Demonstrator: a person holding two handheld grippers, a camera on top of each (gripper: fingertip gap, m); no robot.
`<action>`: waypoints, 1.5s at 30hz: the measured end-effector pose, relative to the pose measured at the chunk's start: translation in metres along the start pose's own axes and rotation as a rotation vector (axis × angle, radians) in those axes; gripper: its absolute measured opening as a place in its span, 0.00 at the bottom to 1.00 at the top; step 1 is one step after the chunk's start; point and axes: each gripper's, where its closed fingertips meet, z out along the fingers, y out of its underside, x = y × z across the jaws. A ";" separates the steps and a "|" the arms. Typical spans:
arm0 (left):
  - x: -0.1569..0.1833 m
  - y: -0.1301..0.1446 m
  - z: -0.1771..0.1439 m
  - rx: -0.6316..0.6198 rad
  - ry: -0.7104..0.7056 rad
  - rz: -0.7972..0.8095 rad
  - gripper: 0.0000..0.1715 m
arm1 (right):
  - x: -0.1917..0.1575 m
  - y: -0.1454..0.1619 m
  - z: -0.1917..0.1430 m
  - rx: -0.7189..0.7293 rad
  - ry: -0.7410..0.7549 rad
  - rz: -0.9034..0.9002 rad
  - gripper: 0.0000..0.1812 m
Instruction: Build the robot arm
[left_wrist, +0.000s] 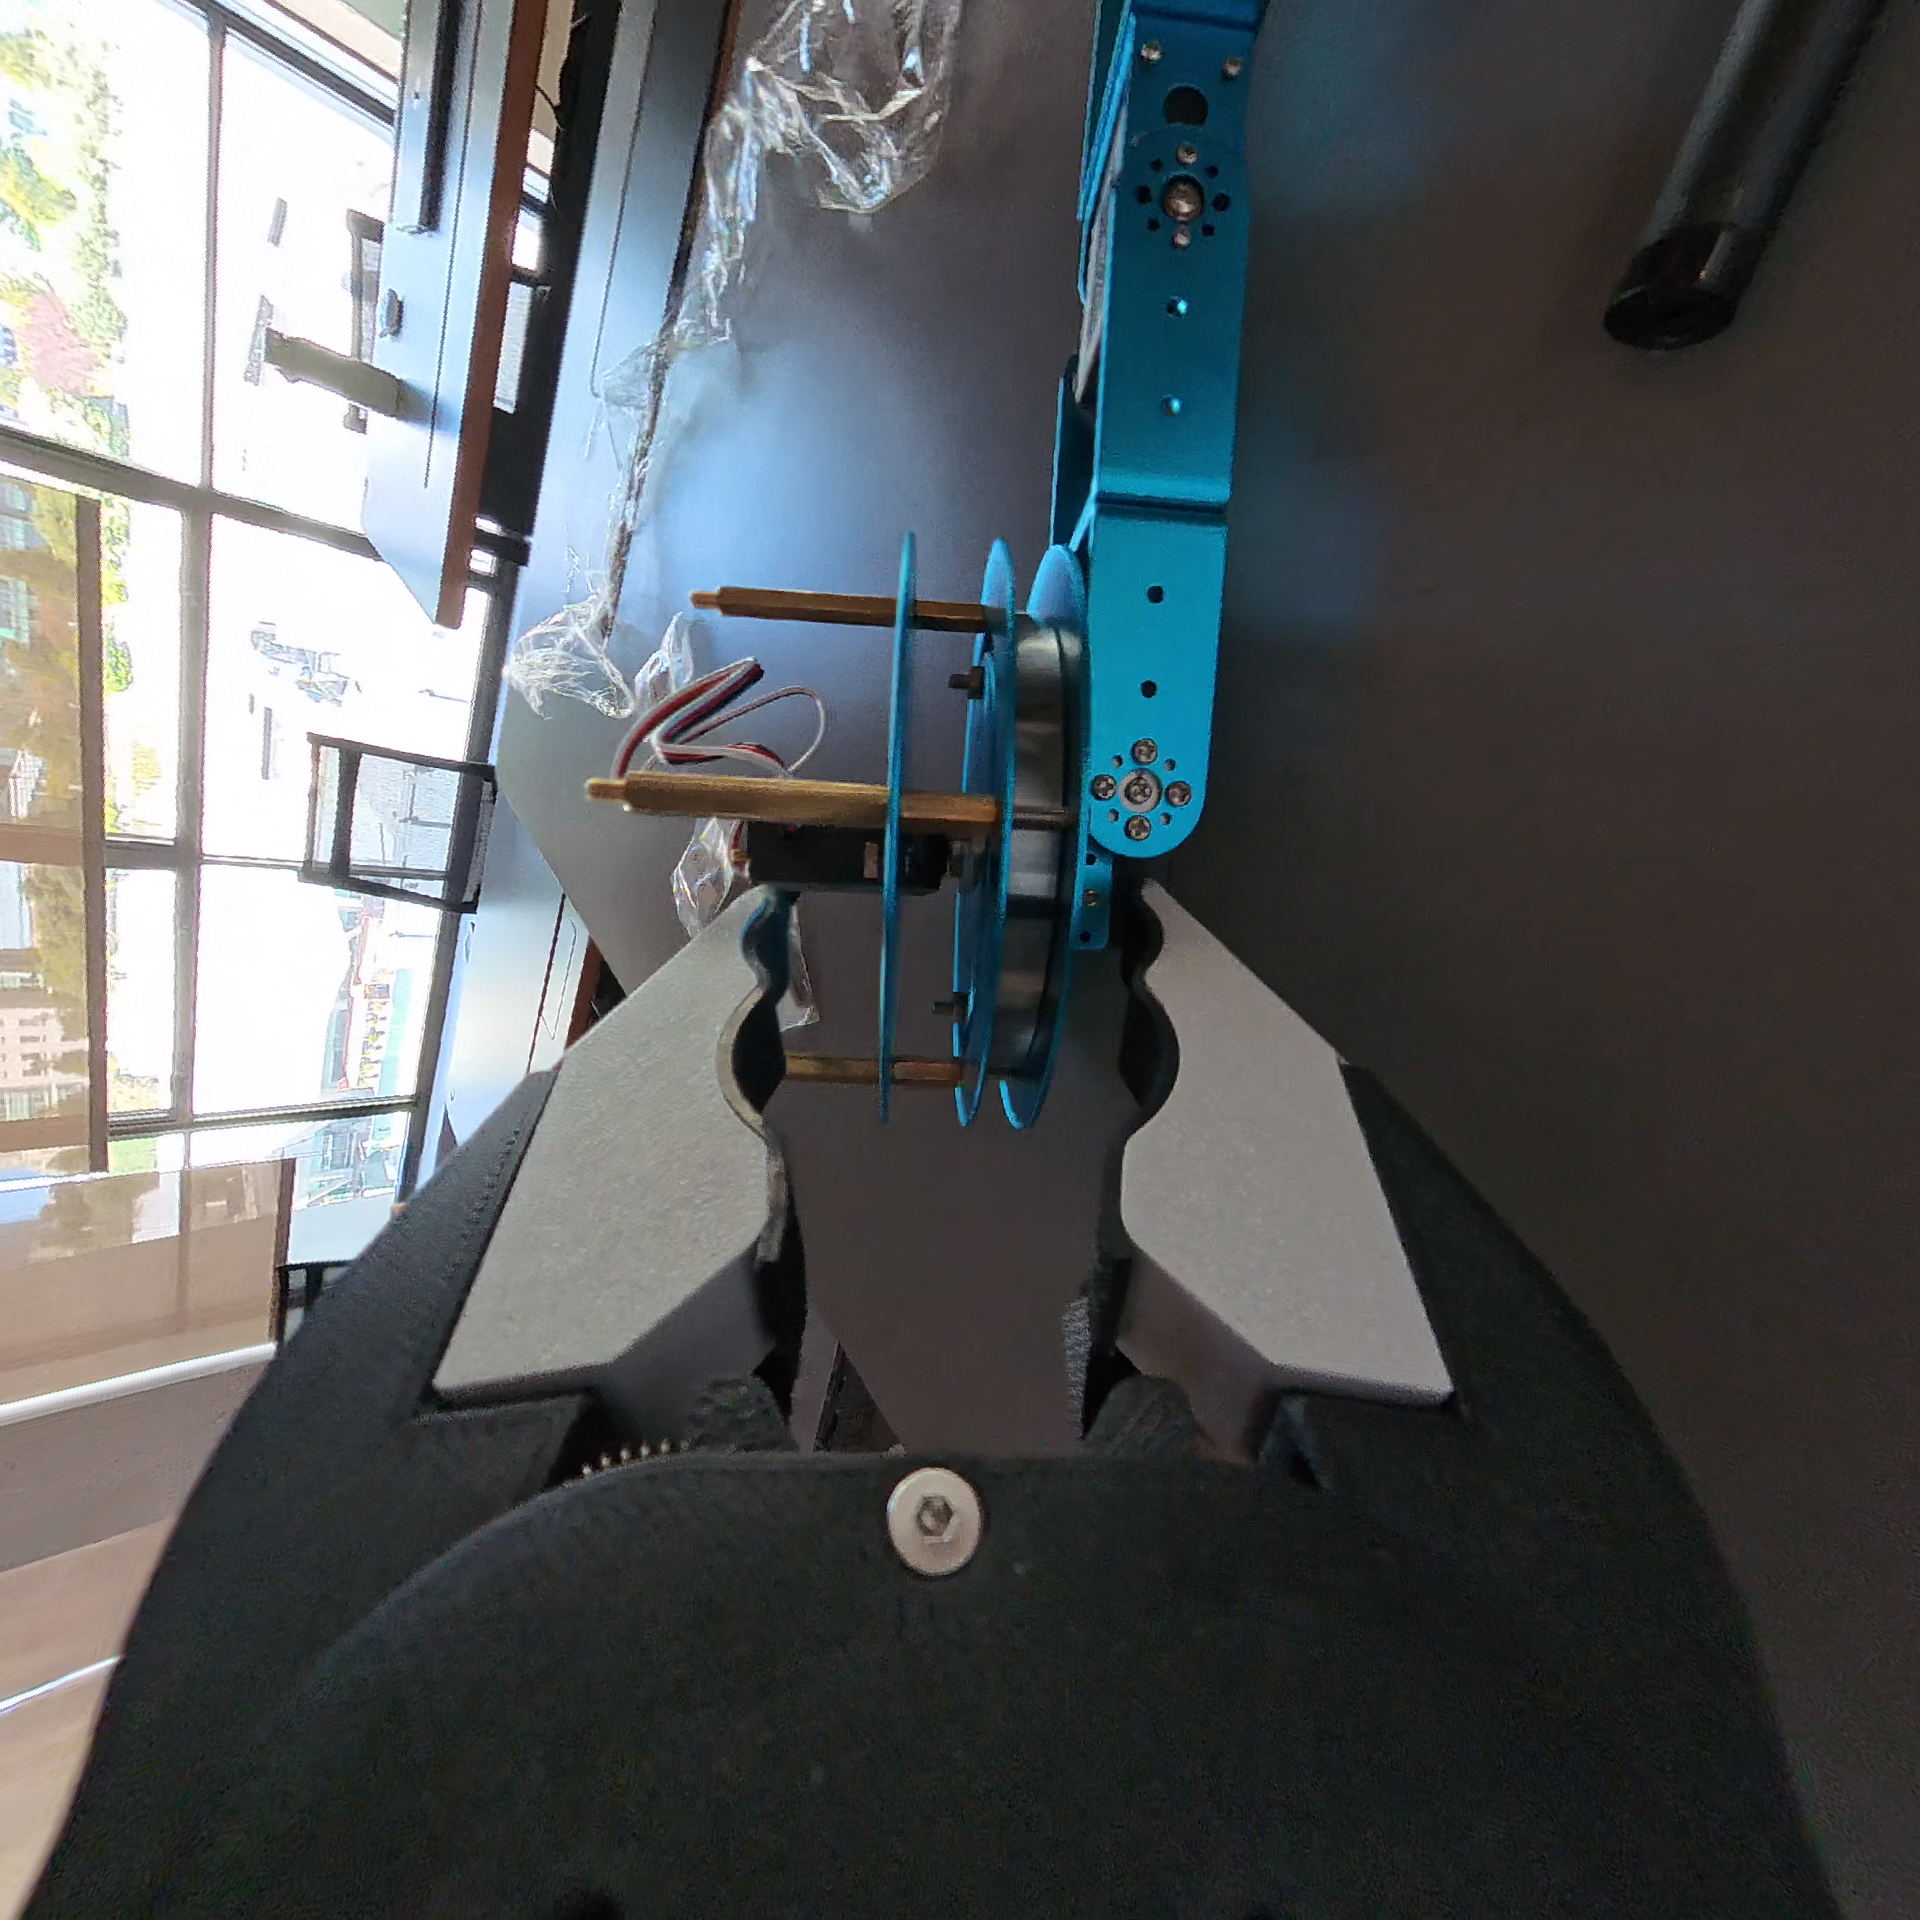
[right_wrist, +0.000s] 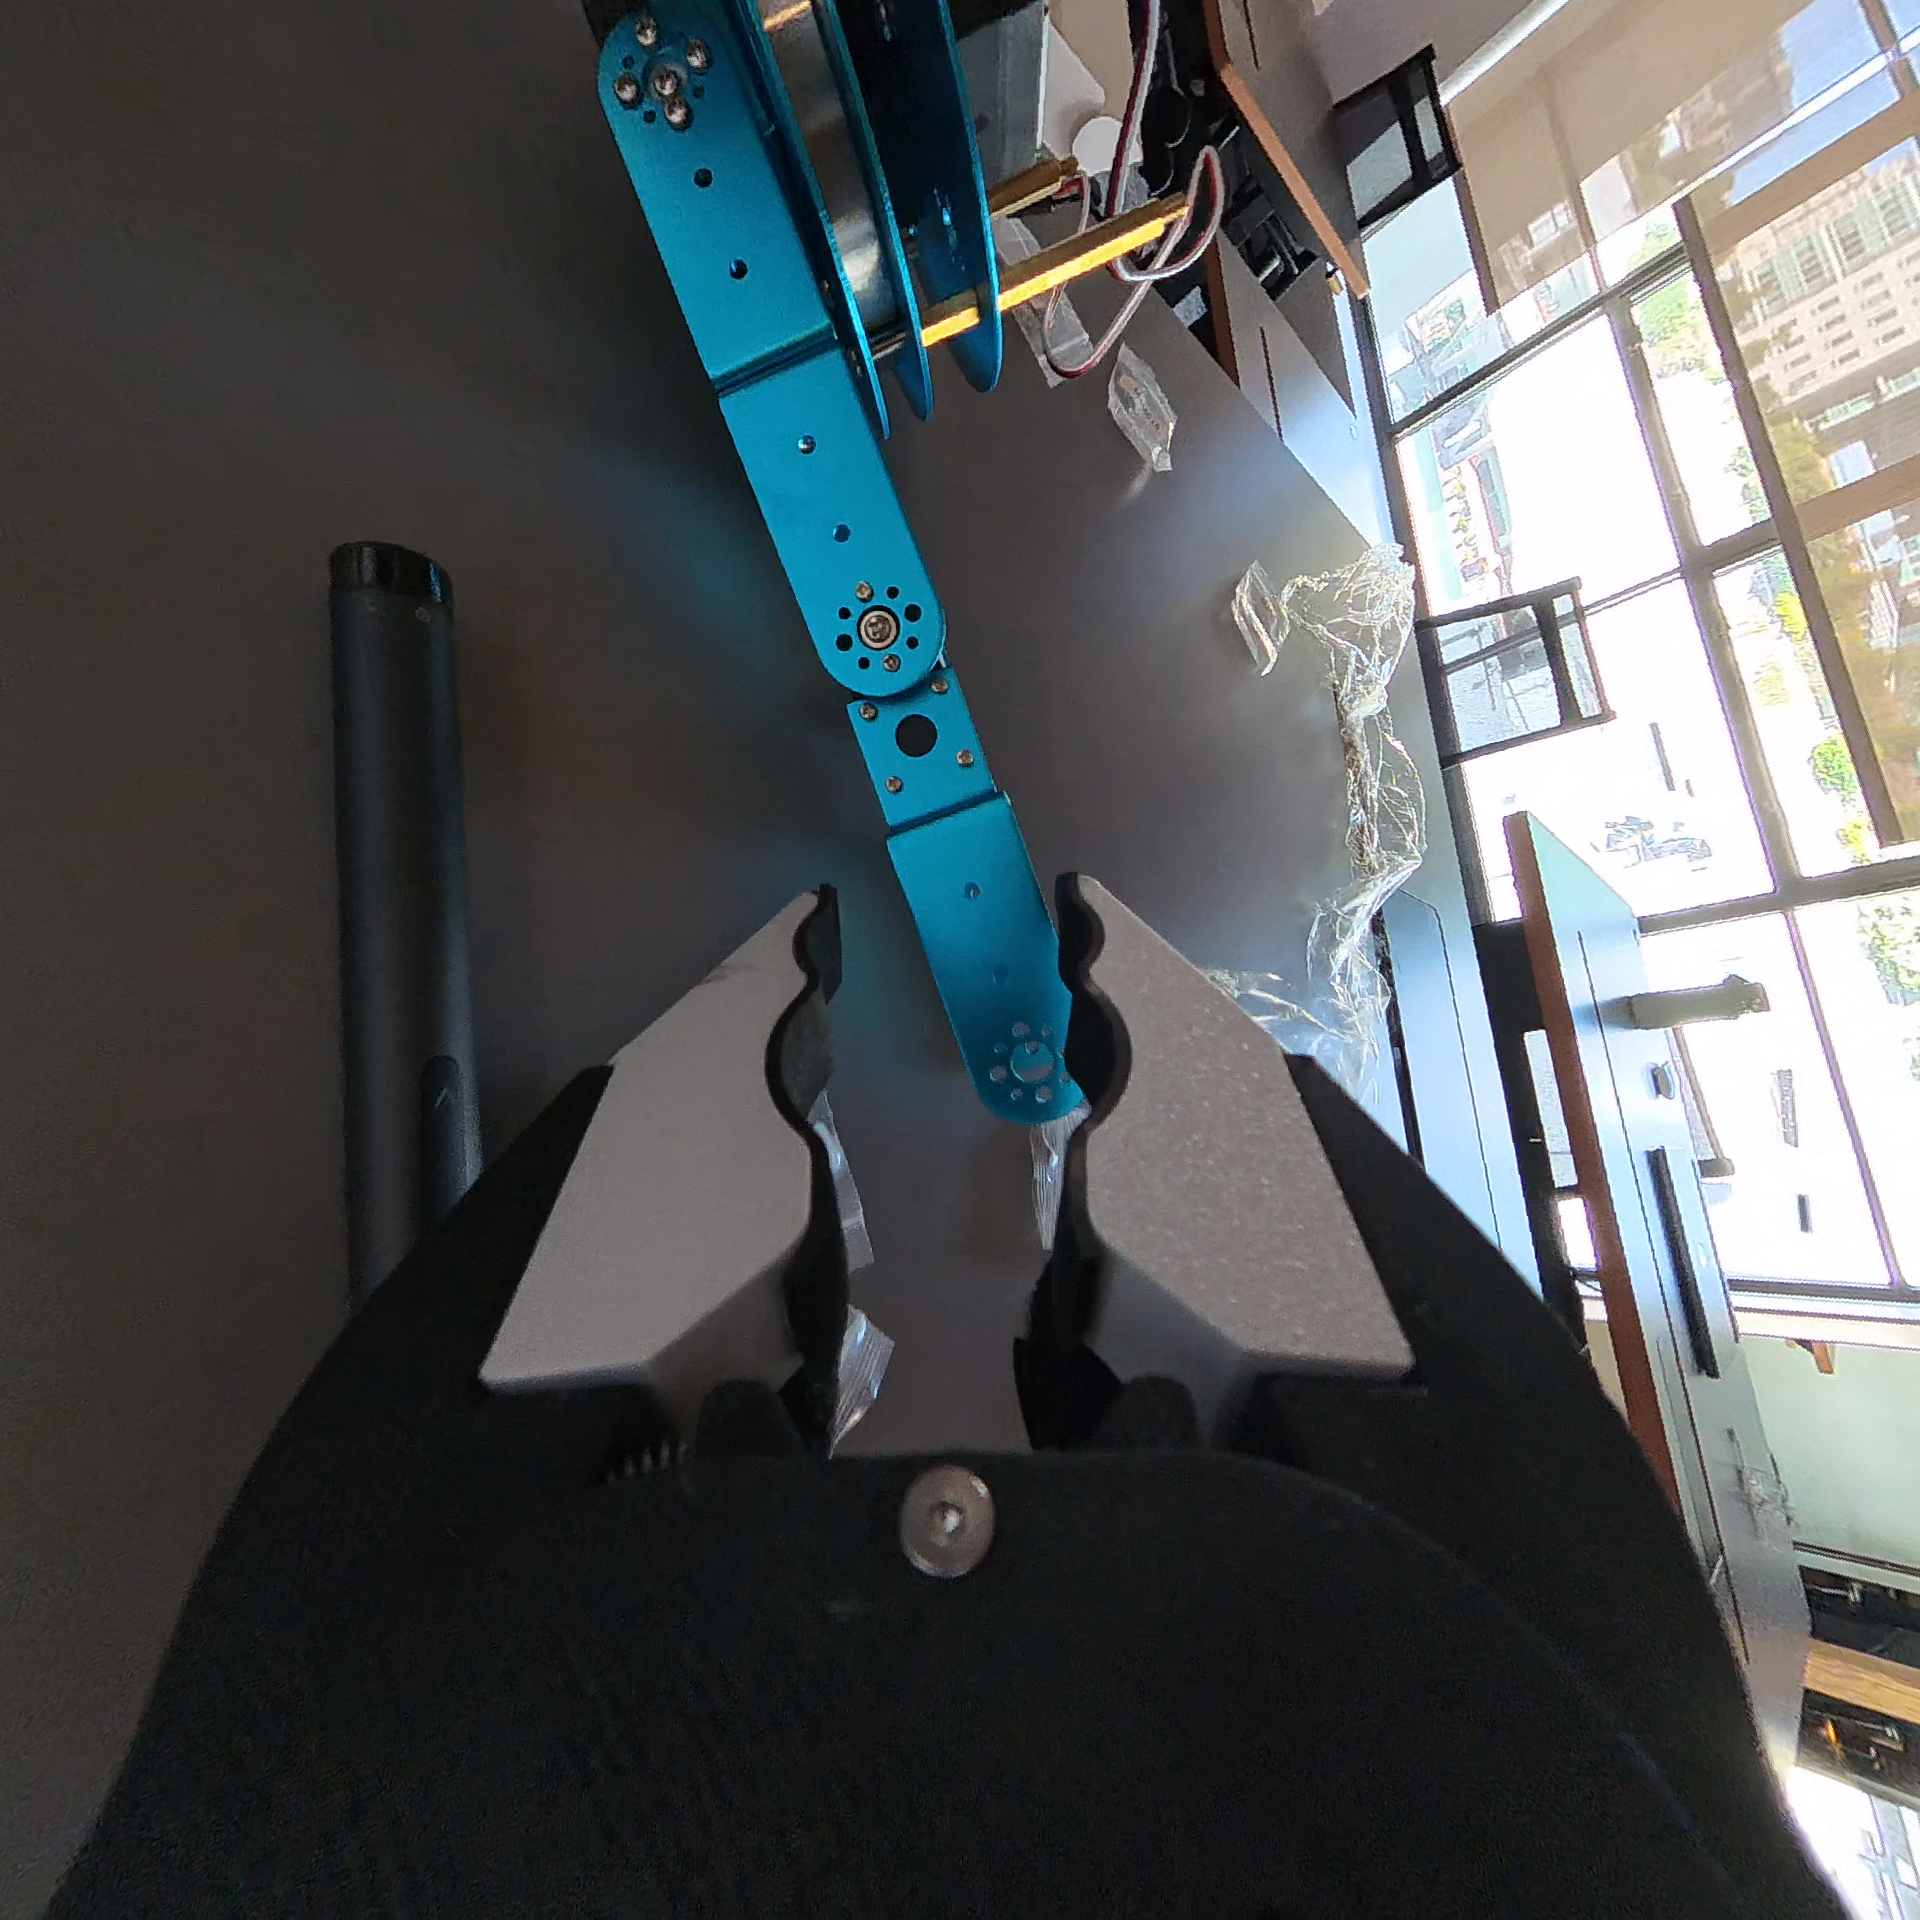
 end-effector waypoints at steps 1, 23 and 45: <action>-0.003 0.000 -0.004 0.006 -0.006 -0.023 0.38 | 0.000 0.001 -0.003 -0.006 0.003 0.010 0.24; 0.047 -0.067 -0.075 0.241 0.018 -0.626 0.22 | -0.039 -0.034 -0.054 0.035 -0.277 0.298 0.26; 0.041 -0.079 0.031 0.044 -0.005 0.086 0.27 | 0.005 0.011 0.013 0.036 -0.005 -0.430 0.21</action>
